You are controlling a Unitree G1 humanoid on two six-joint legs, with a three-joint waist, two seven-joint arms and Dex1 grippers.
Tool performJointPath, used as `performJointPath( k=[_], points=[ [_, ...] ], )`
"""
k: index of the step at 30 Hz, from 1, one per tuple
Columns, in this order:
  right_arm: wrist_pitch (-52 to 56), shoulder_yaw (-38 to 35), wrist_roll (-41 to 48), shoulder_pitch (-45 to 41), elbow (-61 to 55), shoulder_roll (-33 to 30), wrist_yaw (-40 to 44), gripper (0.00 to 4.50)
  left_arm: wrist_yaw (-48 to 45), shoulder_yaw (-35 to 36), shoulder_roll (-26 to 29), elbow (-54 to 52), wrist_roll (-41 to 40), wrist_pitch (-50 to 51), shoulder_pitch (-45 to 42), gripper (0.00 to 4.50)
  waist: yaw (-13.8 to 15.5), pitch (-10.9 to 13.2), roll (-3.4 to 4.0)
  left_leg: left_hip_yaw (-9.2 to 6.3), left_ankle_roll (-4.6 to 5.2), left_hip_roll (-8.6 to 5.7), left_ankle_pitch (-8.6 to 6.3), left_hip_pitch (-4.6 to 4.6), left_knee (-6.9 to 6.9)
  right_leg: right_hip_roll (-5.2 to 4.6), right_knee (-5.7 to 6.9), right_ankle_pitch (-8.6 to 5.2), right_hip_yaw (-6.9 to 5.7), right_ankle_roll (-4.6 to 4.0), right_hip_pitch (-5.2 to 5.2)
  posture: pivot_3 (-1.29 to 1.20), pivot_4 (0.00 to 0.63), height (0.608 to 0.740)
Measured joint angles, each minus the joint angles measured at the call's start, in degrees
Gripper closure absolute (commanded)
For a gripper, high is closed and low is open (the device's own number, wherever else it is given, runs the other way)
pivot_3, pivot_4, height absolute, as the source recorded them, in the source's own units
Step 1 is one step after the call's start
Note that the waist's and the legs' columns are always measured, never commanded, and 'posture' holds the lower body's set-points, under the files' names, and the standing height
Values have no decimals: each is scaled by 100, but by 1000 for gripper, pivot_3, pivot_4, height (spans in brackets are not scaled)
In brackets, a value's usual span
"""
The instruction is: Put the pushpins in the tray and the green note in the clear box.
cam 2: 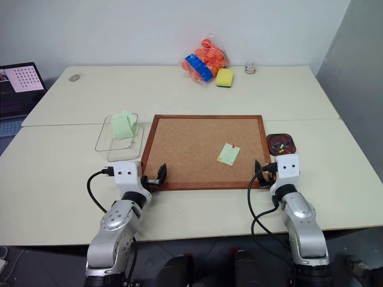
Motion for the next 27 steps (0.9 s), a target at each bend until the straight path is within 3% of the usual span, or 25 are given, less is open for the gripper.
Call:
performJointPath(
  k=[20,27],
  points=[
    [-6,20,20,-18,0,-54,166,227,13,46,-13,-181,-42,13,24,553,0,0,0,0,0,-1,0,0,0,0,0,0,0,0,0,0,150,740],
    [-28,131,448,-70,-6,-436,1066,227,-332,0,184,-165,-253,56,-143,553,-1,0,0,0,0,-2,0,0,1,1,1,0,-3,0,0,0,150,740]
  ],
)
